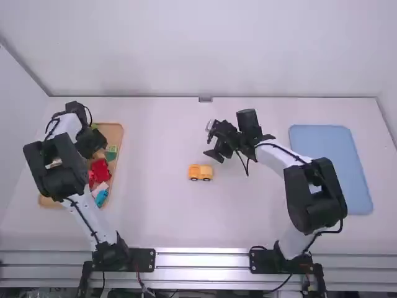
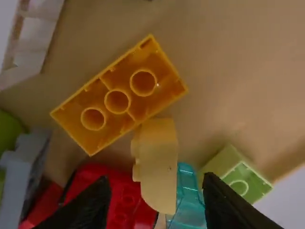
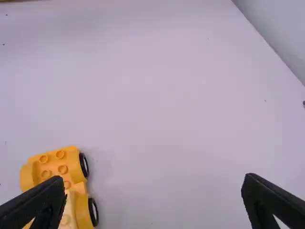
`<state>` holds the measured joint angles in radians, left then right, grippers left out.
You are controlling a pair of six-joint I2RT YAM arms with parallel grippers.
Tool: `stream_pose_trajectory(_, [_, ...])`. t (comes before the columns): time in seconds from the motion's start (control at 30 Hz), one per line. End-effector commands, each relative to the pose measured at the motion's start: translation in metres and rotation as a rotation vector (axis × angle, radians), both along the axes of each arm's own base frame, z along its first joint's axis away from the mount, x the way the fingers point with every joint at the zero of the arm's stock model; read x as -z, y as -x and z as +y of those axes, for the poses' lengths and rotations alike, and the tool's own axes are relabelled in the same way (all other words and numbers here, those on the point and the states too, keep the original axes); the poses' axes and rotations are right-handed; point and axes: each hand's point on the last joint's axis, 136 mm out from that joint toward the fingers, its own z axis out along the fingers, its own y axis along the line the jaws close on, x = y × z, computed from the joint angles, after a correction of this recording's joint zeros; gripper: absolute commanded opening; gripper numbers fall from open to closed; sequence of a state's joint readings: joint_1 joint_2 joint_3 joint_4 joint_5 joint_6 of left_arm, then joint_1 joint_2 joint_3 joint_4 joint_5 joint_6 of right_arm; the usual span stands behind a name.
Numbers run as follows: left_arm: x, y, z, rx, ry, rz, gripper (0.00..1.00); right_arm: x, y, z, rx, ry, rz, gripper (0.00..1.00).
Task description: Assemble lego blocks to make yellow taxi
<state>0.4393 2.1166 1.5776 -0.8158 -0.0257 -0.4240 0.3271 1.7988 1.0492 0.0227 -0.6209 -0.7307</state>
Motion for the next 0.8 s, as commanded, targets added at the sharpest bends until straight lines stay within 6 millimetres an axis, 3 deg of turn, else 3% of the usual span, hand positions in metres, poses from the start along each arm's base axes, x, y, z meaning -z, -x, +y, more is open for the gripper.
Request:
stream_pose_trajectory(0.0, [0.007,-0.005,-0.003,-0.015,0.014,0.006,0.50,-0.009,-0.003,0.002,-0.004,-0.012,-0.016,0.99])
stream_pose_trajectory(0.17, [0.017,-0.003,-0.004,-0.028,0.018,0.013,0.44,-0.010,-0.003,0.003,0.013,-0.023,0.003,0.99])
stream_pose_trajectory(0.77, [0.042,0.006,-0.011,-0.036,0.020,0.016,0.46,-0.009,-0.003,0.002,0.013,-0.021,0.006,0.98])
